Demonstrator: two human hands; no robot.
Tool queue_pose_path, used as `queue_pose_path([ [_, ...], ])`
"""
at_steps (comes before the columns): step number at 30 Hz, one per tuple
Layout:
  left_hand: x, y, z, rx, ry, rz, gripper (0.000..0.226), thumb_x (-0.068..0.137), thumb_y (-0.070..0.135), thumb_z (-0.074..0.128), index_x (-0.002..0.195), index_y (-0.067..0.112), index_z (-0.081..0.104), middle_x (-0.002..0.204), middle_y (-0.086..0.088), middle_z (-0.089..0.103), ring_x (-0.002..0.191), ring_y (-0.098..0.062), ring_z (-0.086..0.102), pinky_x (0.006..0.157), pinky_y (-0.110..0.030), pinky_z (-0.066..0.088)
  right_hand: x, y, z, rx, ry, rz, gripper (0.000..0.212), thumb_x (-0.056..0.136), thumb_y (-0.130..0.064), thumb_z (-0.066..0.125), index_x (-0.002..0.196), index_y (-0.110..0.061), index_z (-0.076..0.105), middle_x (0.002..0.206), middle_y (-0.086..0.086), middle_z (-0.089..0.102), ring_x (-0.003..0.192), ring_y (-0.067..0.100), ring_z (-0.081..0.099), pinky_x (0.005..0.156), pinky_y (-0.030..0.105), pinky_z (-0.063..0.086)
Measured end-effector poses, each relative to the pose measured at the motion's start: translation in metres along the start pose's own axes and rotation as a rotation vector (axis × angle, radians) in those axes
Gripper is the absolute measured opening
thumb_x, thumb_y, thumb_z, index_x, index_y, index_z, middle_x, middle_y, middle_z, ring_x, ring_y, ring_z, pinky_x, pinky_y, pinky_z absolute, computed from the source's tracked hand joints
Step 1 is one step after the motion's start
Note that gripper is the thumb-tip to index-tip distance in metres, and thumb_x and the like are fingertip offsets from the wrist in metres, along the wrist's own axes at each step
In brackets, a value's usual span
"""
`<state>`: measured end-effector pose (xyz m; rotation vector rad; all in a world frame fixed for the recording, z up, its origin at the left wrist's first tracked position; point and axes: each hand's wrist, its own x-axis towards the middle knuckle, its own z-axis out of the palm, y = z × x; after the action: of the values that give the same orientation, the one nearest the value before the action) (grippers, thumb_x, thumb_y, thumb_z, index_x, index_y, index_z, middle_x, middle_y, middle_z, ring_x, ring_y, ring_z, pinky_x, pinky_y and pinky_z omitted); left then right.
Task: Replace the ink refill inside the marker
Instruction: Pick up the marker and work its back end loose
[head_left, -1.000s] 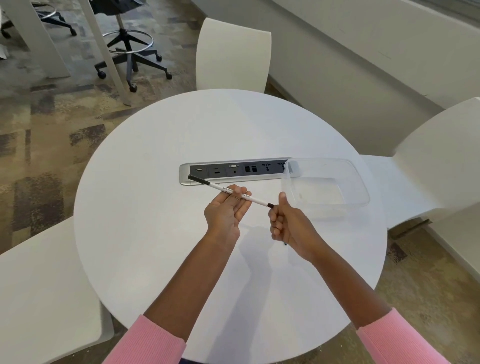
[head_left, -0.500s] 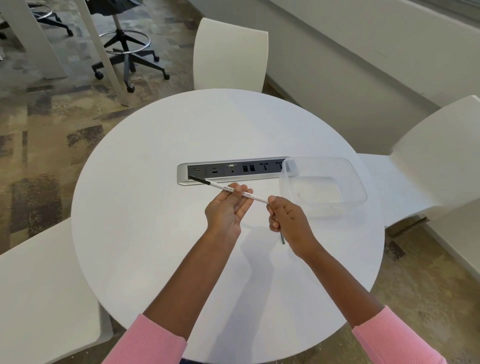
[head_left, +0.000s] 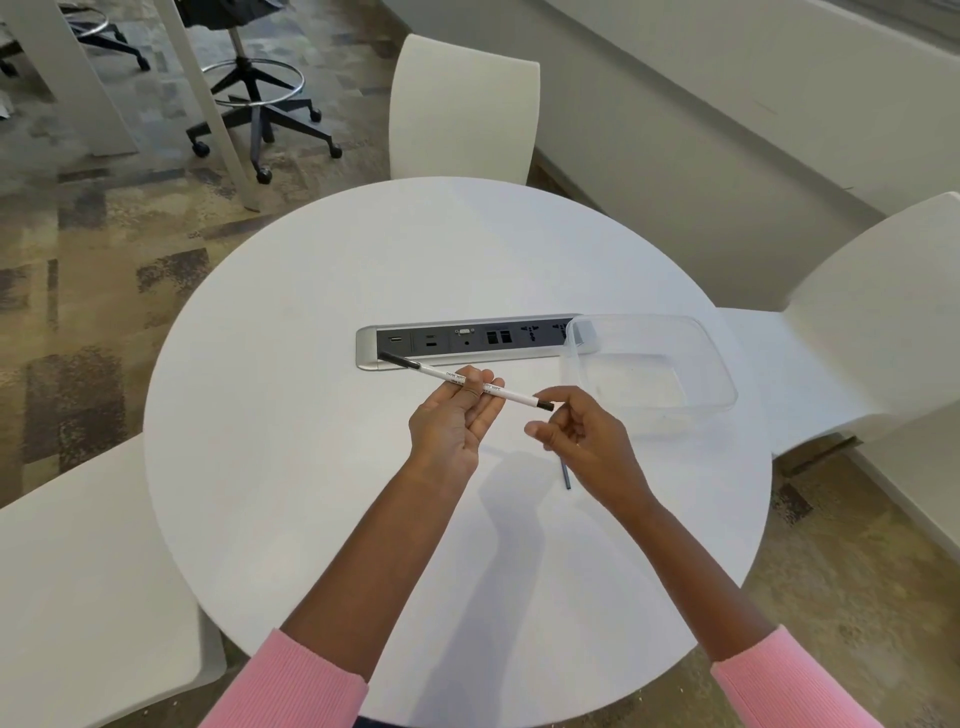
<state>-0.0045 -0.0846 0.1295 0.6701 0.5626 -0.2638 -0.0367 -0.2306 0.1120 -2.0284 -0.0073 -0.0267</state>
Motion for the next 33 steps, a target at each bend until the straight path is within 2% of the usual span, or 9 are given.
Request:
queue_pose_path([
  [2,0.0,0.0,-0.001,0.004,0.003,0.006,0.011,0.086,-0.001,0.056,0.076,0.003,0.059,0.05,-0.001,0.069,0.051,-0.011,0.069,0.063,-0.026,0.053,-0.003,-0.003,0.005,0.167,0.005,0.109,0.013,0.089,-0.028,0.054,0.079,-0.033,0.06,0.055,-0.004,0.055,0.053,0.005,0.057,0.057,0.017,0.046],
  [5,-0.001,-0.001,-0.001,0.03,0.008,0.011,0.011,0.085,0.0,0.057,0.075,0.004,0.06,0.05,0.0,0.069,0.051,-0.011,0.069,0.062,-0.028,0.057,-0.003,-0.01,0.008,0.385,-0.032,0.291,0.042,0.095,-0.038,0.035,0.072,-0.019,0.065,0.051,-0.003,0.055,0.049,0.006,0.057,0.049,0.014,0.046],
  [7,-0.001,-0.001,-0.001,0.048,0.007,0.014,0.011,0.085,0.0,0.058,0.075,0.004,0.06,0.05,0.001,0.069,0.052,-0.01,0.069,0.059,-0.024,0.059,-0.002,-0.013,0.007,0.425,-0.053,0.33,0.043,0.094,-0.036,0.039,0.067,-0.015,0.064,0.049,-0.005,0.054,0.048,0.006,0.056,0.048,0.013,0.046],
  [12,0.001,0.003,-0.003,0.057,0.002,0.021,0.011,0.086,-0.001,0.057,0.076,0.003,0.059,0.05,0.001,0.069,0.051,-0.01,0.069,0.056,-0.023,0.059,0.002,-0.014,0.006,0.373,-0.024,0.284,0.03,0.093,-0.019,0.05,0.069,-0.014,0.067,0.06,0.001,0.059,0.05,0.003,0.057,0.051,0.012,0.048],
  [15,0.003,0.005,-0.003,0.055,0.001,0.023,0.011,0.086,-0.001,0.057,0.077,0.004,0.058,0.05,0.001,0.069,0.052,-0.011,0.069,0.061,-0.027,0.058,0.002,-0.013,0.007,0.264,0.038,0.177,0.02,0.09,-0.01,0.053,0.084,0.001,0.069,0.064,0.004,0.061,0.051,-0.002,0.059,0.055,0.008,0.049],
  [19,0.004,0.005,-0.003,0.053,-0.001,0.03,0.009,0.085,0.0,0.058,0.076,0.003,0.059,0.051,0.0,0.07,0.052,-0.011,0.069,0.056,-0.024,0.059,-0.002,-0.012,0.007,0.052,0.138,-0.005,0.017,0.084,-0.004,0.061,0.086,-0.017,0.07,0.07,-0.002,0.064,0.062,0.006,0.059,0.064,0.008,0.047],
  [23,0.006,0.007,-0.007,0.063,-0.013,0.039,0.01,0.085,0.001,0.058,0.076,0.004,0.06,0.053,0.0,0.07,0.054,-0.011,0.07,0.056,-0.022,0.059,-0.002,-0.015,0.008,0.329,0.064,0.204,0.007,0.084,-0.012,0.063,0.085,-0.015,0.068,0.062,-0.002,0.065,0.061,0.009,0.064,0.063,0.015,0.056],
  [27,0.005,0.004,-0.009,0.068,-0.012,0.026,0.01,0.085,0.0,0.059,0.076,0.004,0.061,0.053,0.0,0.071,0.054,-0.012,0.07,0.055,-0.022,0.059,-0.002,-0.018,0.013,0.53,-0.006,0.394,0.029,0.091,-0.03,0.051,0.074,-0.012,0.067,0.056,-0.001,0.064,0.055,0.009,0.065,0.053,0.016,0.054],
  [33,0.007,0.003,-0.011,0.054,-0.004,0.016,0.009,0.085,-0.001,0.059,0.077,0.004,0.061,0.053,-0.001,0.071,0.054,-0.013,0.07,0.053,-0.023,0.059,-0.004,-0.013,0.015,0.32,0.092,0.194,0.013,0.088,-0.008,0.056,0.085,-0.001,0.067,0.065,0.001,0.063,0.056,0.0,0.062,0.059,0.008,0.051],
])
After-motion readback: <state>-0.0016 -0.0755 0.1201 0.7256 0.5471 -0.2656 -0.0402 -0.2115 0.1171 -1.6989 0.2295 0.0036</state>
